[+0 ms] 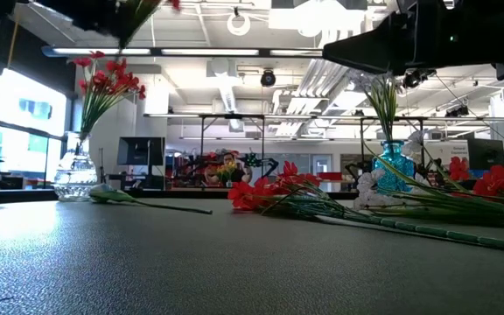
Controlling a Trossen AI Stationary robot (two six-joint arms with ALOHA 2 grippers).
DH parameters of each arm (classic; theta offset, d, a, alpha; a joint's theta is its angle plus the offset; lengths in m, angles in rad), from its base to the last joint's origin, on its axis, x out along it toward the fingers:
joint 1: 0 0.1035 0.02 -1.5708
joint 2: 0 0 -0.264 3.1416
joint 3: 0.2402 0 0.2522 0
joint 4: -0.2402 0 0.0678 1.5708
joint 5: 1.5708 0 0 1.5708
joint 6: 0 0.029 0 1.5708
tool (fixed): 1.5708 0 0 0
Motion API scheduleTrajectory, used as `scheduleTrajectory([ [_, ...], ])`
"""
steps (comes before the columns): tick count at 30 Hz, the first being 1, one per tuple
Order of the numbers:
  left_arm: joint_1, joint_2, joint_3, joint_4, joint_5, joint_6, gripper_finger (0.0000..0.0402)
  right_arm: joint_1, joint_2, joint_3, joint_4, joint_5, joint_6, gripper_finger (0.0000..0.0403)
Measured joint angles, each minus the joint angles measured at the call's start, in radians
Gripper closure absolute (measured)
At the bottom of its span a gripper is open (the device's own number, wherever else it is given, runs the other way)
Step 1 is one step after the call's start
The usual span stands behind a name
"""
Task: Sort flowers into vase by color
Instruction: Put the left red flowers into the transparent vase
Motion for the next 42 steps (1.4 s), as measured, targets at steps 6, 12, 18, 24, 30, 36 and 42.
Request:
scheduleTrajectory([
  [6, 0.159, -0.082, -0.103, -0.007, 0.210, -0.061, 0.0401, 0.000, 0.000, 0.000, 0.010, 0.003, 0.001, 0.0234],
  [12, 0.286, -0.144, -0.188, -0.004, 0.178, -0.126, 0.0401, 0.000, 0.000, 0.000, -0.003, 0.003, 0.034, 0.0234],
  [18, 0.264, -0.228, -0.189, 0.026, 0.183, -0.140, 0.0401, 0.000, 0.000, 0.000, -0.005, 0.004, 0.027, 0.0234],
  [24, 0.271, -0.266, -0.214, 0.009, 0.151, -0.117, 0.0401, 0.000, 0.000, 0.000, -0.005, 0.005, 0.045, 0.0234],
  [30, 0.329, -0.266, -0.317, 0.009, 0.143, -0.194, 0.0401, 0.018, 0.000, 0.000, -0.005, 0.006, 0.046, 0.0234],
  [36, 0.351, -0.266, -0.369, 0.011, 0.107, -0.378, 0.0398, 0.029, 0.000, 0.000, -0.005, 0.006, 0.044, 0.0234],
  [42, 0.343, -0.270, -0.369, 0.015, 0.083, -0.433, 0.0355, 0.029, 0.000, 0.000, -0.005, 0.006, 0.044, 0.0234],
])
